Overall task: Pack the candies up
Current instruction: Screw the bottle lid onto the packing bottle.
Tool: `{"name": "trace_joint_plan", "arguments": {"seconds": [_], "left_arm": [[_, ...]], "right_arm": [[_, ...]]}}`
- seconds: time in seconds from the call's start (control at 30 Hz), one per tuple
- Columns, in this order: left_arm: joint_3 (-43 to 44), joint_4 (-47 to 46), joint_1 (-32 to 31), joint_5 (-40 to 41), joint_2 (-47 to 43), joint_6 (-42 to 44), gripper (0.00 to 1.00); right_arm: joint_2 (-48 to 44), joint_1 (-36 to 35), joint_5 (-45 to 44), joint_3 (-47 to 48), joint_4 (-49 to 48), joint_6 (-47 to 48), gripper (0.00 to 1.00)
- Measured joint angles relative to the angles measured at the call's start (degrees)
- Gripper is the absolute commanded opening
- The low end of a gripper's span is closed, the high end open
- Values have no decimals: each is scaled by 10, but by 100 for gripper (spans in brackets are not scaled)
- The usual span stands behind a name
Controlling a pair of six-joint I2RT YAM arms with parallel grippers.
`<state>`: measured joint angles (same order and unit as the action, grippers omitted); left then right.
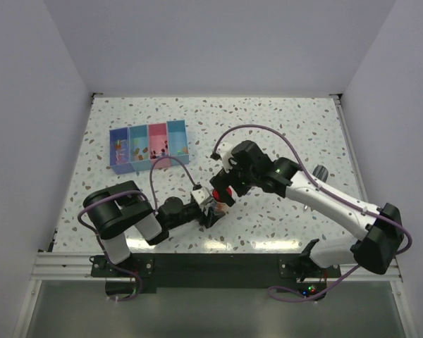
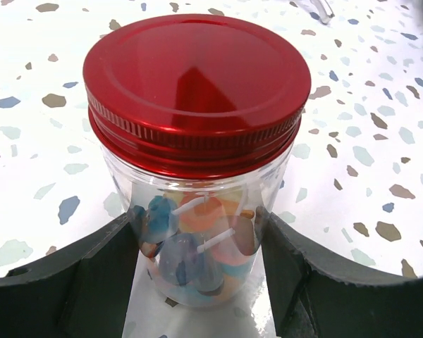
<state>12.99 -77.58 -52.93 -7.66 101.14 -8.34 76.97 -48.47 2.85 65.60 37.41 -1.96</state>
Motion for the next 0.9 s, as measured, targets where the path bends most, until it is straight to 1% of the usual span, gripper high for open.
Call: {"name": "trace_joint_plan", "arguments": {"seconds": [0.13, 0.2, 0.3, 0.43, 0.63, 0.9], "left_arm": [[0, 0, 0, -25, 0, 4, 1], [0, 0, 0, -44, 0, 5, 1], [0, 1, 2, -71, 0, 5, 1], [0, 8, 8, -106, -4, 5, 1], [8, 24, 11, -153, -7, 5, 1], [14, 33, 11, -192, -10, 11, 1]], "right_arm": [[-36, 17, 52, 5, 36, 125, 98], [-38, 22, 77, 11, 60, 184, 98], [-25, 23, 106, 19, 90, 255, 98], [19, 19, 135, 30, 127, 330, 99], [53, 19, 165, 30, 159, 389, 98], [58, 16, 201, 45, 166, 415, 97]]}}
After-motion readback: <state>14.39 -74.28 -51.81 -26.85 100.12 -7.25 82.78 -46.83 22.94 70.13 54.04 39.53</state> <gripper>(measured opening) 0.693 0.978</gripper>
